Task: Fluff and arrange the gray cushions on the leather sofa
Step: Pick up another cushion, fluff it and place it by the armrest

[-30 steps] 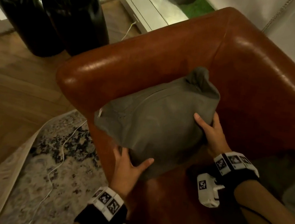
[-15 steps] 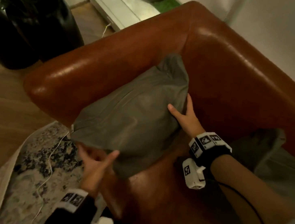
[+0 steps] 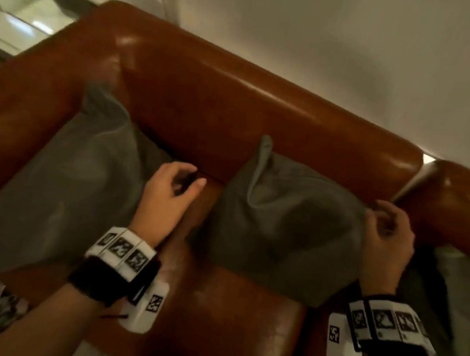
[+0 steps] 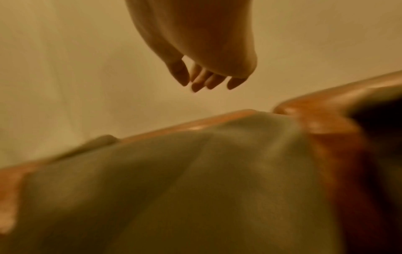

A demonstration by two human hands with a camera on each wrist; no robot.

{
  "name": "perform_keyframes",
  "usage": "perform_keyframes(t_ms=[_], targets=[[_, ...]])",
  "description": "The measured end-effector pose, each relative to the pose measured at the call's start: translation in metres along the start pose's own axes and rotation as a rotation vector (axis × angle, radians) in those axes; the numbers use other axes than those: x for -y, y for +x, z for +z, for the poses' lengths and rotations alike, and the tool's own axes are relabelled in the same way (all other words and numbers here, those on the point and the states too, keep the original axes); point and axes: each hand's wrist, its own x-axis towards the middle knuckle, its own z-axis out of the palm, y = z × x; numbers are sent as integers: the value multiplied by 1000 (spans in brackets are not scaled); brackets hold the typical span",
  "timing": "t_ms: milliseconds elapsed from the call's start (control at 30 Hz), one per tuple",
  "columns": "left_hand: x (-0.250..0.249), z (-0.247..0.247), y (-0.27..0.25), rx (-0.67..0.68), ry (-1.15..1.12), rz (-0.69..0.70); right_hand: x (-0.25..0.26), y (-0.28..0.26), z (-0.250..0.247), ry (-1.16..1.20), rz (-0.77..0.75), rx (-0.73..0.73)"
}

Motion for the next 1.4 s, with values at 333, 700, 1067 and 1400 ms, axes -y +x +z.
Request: perform_keyframes(t_ms=[333, 700, 1067, 1400], targets=[[-2, 139, -1, 219, -14, -419, -91, -11, 8, 666, 792, 171], [-2, 94, 12, 91, 85, -526, -80, -29, 54, 664, 694, 245], [29, 28, -7, 146, -337, -466, -44, -18, 45, 290, 397, -9], [83, -145, -124, -660, -3, -386, 153, -75, 173, 84, -539, 901]])
